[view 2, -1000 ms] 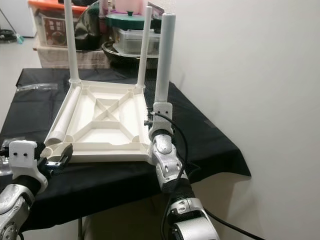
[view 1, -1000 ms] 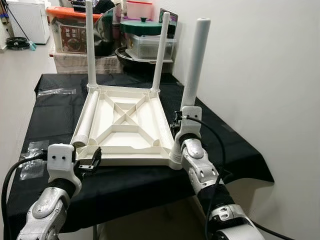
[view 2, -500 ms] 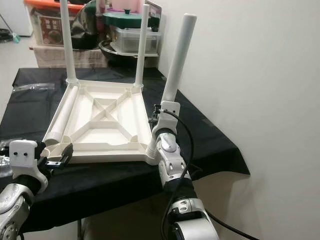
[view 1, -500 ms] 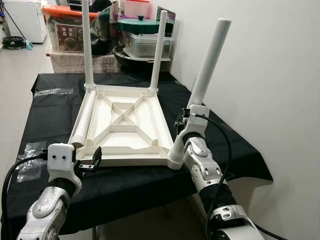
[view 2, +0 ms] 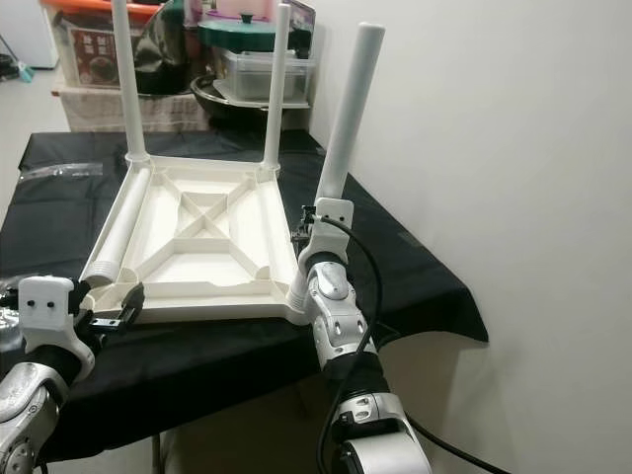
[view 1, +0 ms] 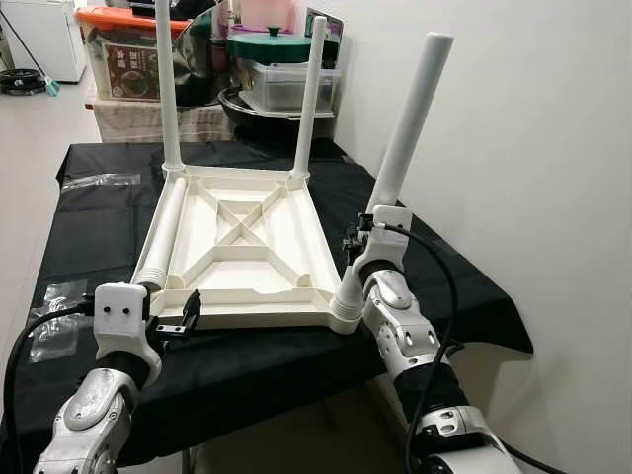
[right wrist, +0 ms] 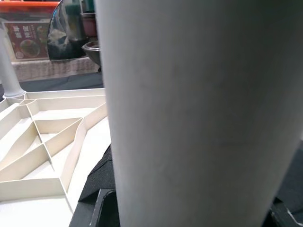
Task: Building children table
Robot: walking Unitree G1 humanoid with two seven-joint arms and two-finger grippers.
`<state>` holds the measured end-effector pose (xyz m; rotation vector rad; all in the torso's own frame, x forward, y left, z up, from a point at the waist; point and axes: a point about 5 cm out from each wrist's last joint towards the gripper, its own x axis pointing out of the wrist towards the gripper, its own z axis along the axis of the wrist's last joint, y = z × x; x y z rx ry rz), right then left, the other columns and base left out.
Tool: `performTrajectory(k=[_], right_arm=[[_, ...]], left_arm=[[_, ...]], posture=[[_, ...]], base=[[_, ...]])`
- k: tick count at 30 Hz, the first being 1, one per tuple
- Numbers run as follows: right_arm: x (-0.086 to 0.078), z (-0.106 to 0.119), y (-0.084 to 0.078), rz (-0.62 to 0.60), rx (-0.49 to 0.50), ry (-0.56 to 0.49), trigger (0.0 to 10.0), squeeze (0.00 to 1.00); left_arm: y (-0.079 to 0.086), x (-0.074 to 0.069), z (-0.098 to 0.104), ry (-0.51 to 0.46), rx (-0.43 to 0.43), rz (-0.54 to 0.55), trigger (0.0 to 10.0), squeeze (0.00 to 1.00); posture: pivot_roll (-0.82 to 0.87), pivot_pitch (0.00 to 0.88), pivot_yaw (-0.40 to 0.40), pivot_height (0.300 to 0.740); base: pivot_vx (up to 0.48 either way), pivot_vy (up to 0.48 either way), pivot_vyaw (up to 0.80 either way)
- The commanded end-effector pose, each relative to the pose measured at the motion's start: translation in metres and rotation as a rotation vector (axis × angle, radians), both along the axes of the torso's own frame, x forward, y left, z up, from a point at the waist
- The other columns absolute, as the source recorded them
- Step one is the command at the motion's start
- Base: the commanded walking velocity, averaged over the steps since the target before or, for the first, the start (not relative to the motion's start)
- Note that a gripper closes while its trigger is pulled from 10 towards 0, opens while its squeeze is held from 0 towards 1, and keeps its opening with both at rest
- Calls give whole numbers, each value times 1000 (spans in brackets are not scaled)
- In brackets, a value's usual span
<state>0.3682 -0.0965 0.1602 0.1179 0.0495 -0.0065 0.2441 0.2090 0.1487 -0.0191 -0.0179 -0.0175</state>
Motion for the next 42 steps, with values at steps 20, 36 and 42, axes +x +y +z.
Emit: performTrajectory(k=[20, 36, 42], right_arm=[[-10, -21, -3, 11, 13, 126, 10000, 0], [-15, -15, 4, 72, -50, 70, 10000, 0], [-16, -12, 5, 77, -46, 65, 10000, 0]], left_arm=[[-2, 3, -1, 0, 16, -12, 10000, 0], [-2, 3, -2, 1, 13, -12, 10000, 0], [-2, 3, -3, 0, 12, -13, 10000, 0]], posture=[[89, 0, -113, 740], [87, 0, -114, 740], [86, 0, -116, 740]], base=[[0, 0, 0], [0, 0, 0], [0, 0, 0]])
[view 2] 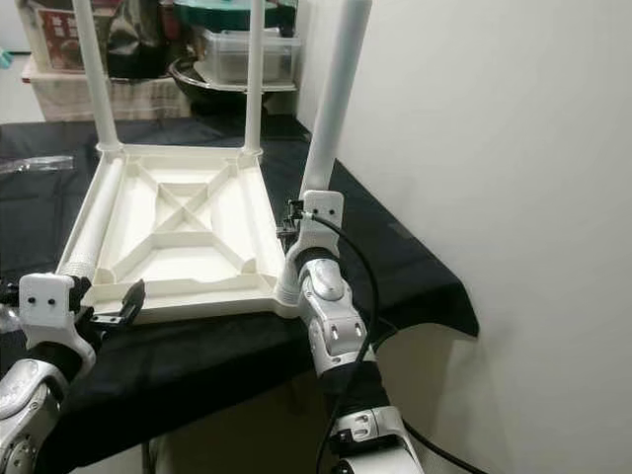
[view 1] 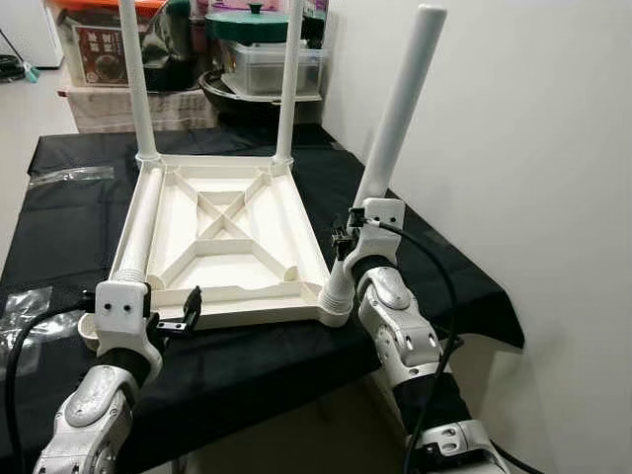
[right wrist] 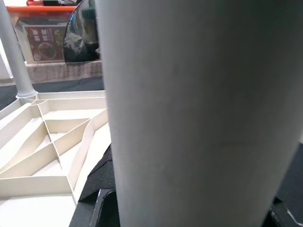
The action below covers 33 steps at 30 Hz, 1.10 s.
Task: Building children table
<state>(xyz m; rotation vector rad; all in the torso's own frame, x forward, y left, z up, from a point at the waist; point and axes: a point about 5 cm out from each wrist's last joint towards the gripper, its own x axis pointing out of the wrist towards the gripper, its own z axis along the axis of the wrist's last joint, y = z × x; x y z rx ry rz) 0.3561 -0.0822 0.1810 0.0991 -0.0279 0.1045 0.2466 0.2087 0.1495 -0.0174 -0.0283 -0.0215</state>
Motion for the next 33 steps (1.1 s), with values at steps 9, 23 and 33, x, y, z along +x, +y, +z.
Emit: performTrajectory(k=[9, 23, 33], right_arm=[[-4, -27, -9, -13, -39, 127, 10000, 0], [-5, -29, -5, 16, -44, 141, 10000, 0], [-6, -29, -6, 20, -43, 142, 10000, 0]], left_arm=[[-4, 2, -4, 10, 8, -14, 10000, 0], [-4, 3, -2, -5, -8, -26, 10000, 0], [-5, 1, -1, -11, -14, -31, 10000, 0]], posture=[[81, 0, -116, 740], [82, 0, -115, 740], [81, 0, -114, 740]], base=[[0, 0, 0], [0, 0, 0], [254, 0, 0]])
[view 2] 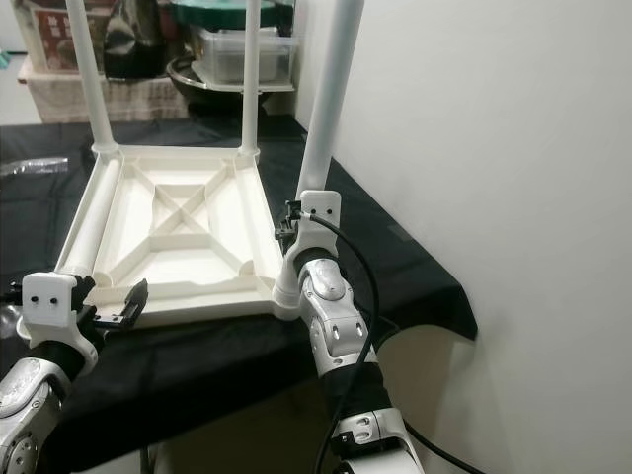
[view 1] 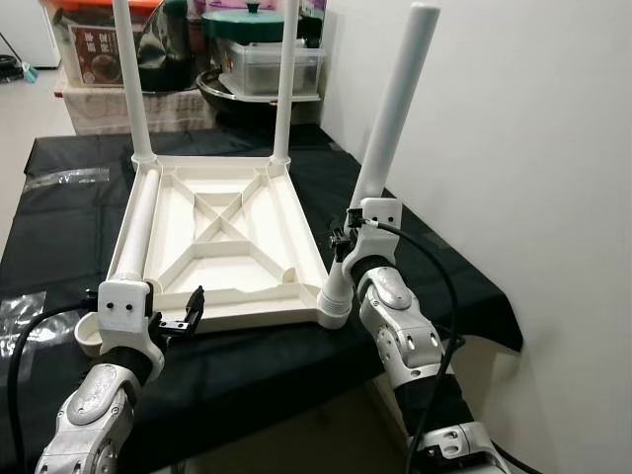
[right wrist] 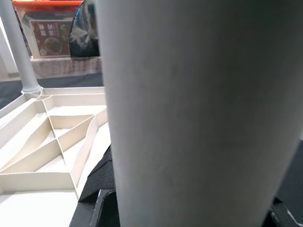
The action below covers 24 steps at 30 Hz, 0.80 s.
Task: Building children table
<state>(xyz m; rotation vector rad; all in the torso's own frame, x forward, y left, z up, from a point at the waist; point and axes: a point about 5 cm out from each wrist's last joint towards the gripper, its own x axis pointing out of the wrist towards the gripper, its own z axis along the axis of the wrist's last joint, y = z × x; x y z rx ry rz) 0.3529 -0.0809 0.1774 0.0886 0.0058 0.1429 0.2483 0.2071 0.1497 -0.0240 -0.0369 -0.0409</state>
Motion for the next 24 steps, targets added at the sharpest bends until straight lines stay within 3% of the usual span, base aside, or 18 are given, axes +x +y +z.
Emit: performTrajectory(k=[1, 24], right_arm=[[-2, -25, -7, -20, -32, 110, 10000, 0], [-2, -18, -6, -2, -29, 102, 10000, 0]], left_arm=[[-3, 0, -1, -4, -8, -12, 10000, 0], [-5, -1, -3, 1, -8, -18, 10000, 0]], posture=[[81, 0, -114, 740], [79, 0, -117, 740]], base=[[0, 0, 0], [0, 0, 0]])
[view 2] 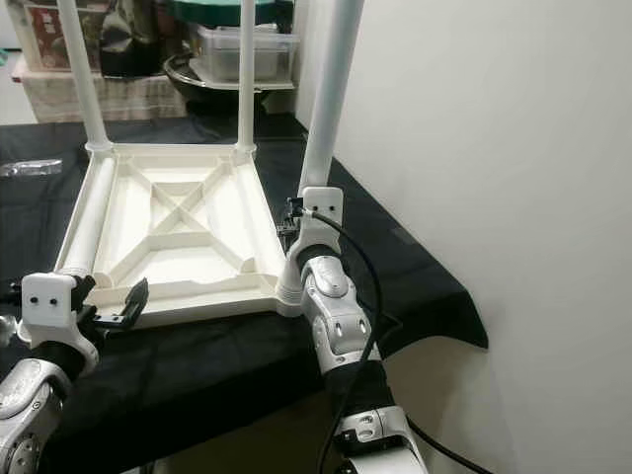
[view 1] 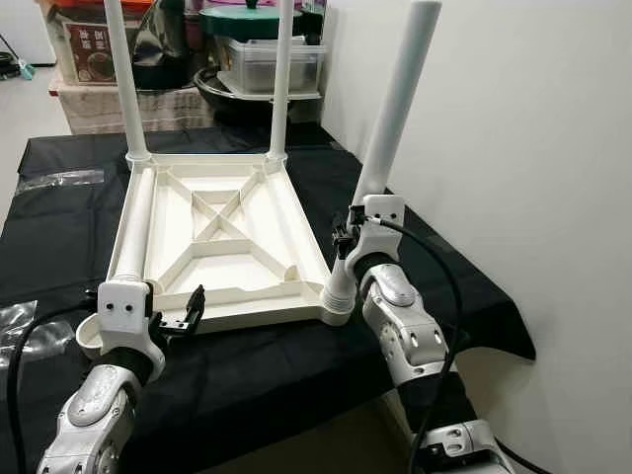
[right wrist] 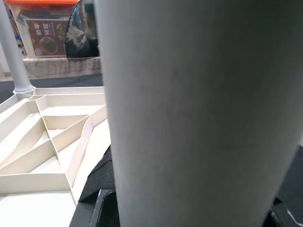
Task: Building children table
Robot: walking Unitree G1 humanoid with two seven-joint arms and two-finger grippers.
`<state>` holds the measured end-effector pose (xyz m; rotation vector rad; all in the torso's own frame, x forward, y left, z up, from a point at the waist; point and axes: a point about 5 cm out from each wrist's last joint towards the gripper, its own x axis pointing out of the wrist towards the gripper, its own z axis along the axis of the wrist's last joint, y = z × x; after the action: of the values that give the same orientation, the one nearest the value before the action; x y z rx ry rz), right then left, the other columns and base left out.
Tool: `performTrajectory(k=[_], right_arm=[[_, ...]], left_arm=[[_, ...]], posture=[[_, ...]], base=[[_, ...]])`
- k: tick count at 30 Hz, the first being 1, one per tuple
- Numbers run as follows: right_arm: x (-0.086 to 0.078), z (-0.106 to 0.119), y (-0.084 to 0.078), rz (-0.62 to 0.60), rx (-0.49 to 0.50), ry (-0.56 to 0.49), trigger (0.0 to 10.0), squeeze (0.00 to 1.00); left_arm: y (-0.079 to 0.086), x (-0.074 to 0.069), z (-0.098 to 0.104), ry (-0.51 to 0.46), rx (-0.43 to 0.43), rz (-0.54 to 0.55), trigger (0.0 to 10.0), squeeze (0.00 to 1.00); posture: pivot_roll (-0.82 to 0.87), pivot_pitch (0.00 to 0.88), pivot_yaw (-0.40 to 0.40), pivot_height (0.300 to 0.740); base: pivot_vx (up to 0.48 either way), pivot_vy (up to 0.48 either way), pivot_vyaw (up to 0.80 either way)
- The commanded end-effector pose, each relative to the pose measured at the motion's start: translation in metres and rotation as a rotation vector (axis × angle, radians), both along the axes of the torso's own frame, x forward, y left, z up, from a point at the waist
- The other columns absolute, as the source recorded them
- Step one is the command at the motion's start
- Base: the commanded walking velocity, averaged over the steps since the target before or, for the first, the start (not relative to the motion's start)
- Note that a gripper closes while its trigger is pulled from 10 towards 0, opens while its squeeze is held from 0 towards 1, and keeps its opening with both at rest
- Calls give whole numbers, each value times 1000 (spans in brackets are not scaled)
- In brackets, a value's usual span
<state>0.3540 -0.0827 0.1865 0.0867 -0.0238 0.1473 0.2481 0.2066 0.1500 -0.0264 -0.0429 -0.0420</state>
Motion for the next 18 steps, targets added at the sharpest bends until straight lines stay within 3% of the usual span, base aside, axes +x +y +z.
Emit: performTrajectory(k=[1, 18], right_arm=[[-3, -27, -4, -4, -29, 130, 10000, 0], [-3, -21, -4, 0, -13, 116, 10000, 0]], left_arm=[[-4, -1, -3, 7, -6, -17, 10000, 0], [-5, -1, -3, 6, -9, -17, 10000, 0]], posture=[[79, 0, -117, 740], [76, 0, -119, 740]], base=[[0, 0, 0], [0, 0, 0]])
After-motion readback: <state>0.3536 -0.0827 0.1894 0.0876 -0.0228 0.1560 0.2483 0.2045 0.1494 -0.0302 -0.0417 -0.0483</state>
